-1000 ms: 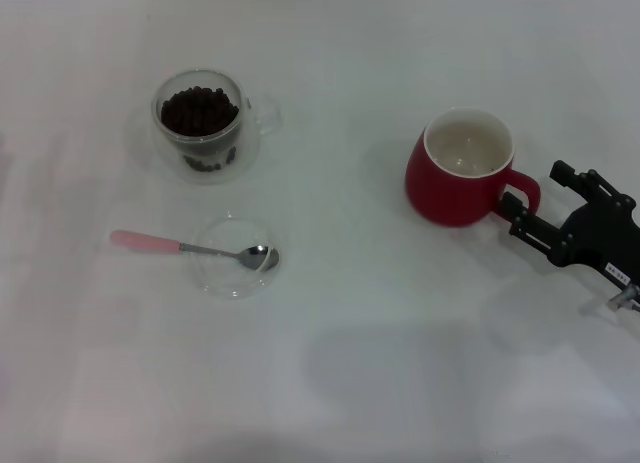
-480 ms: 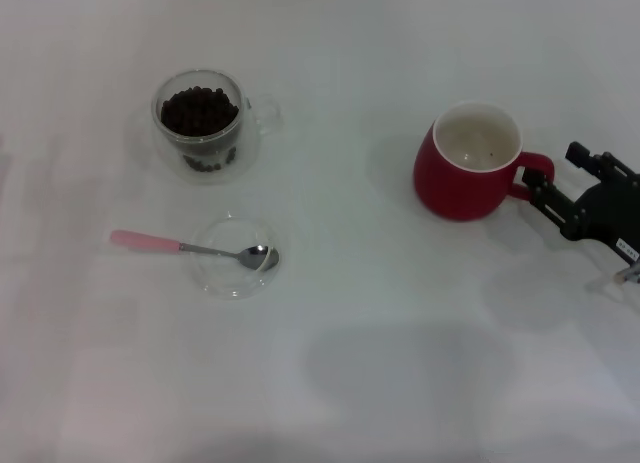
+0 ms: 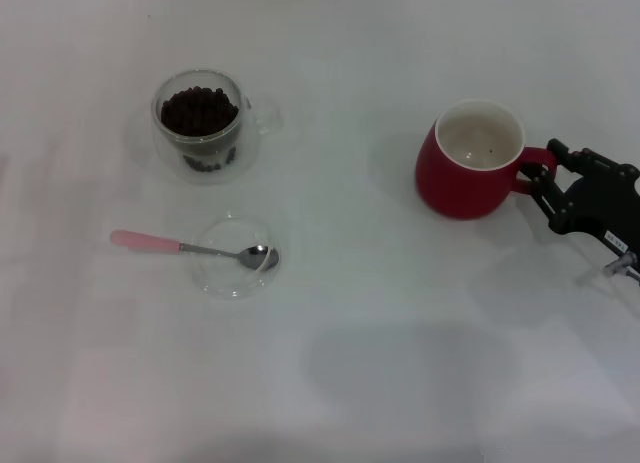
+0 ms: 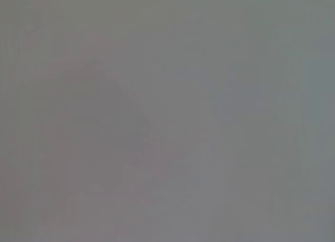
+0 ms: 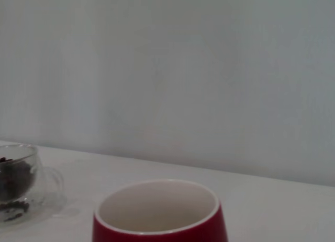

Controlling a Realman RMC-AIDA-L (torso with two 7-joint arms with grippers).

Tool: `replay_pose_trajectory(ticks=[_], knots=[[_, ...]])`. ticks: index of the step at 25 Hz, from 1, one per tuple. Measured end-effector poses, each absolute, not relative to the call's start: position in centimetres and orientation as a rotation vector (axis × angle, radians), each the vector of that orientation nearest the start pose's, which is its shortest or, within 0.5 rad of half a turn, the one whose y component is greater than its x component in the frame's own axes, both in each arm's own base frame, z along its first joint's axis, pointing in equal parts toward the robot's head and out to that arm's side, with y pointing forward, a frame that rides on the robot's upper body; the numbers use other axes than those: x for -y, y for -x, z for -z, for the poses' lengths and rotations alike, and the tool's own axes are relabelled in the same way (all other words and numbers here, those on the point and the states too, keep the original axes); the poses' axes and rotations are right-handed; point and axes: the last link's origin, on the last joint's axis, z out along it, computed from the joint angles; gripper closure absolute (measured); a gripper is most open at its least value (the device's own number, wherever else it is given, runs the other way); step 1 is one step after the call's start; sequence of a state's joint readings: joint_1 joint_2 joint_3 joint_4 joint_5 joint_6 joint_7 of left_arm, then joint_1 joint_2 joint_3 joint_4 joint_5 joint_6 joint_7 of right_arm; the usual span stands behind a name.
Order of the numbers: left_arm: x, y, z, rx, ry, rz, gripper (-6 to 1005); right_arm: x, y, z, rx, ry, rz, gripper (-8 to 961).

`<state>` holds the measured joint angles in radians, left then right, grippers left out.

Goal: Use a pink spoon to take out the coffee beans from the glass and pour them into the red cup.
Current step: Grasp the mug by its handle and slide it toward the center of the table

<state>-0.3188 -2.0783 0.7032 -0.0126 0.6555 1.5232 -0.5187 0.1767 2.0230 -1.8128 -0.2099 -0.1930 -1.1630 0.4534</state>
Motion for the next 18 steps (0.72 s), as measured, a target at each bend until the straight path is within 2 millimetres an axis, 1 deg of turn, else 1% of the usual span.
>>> replay_pose_trajectory(ticks=[3, 6, 11, 18], knots=[[-26.6, 36.4, -3.5, 0.64, 1.344, 0.995, 170, -24.0, -37.1, 3.8, -0.647, 2.009, -0.617, 398], [-26.6, 36.4, -3.6, 0.639, 1.342, 0.994, 170, -24.1, -36.7, 4.2, -0.62, 2.041, -0.619, 630], [-26.7, 36.5, -3.7, 0.642, 1.342, 0.987, 170, -24.1, -36.1, 4.8, -0.594, 2.094, -0.623, 745], [-26.9, 36.4, -3.7, 0.621, 1.347, 0.972, 170, -23.6, -35.0, 5.5, -0.548, 2.17, -0.666, 740]])
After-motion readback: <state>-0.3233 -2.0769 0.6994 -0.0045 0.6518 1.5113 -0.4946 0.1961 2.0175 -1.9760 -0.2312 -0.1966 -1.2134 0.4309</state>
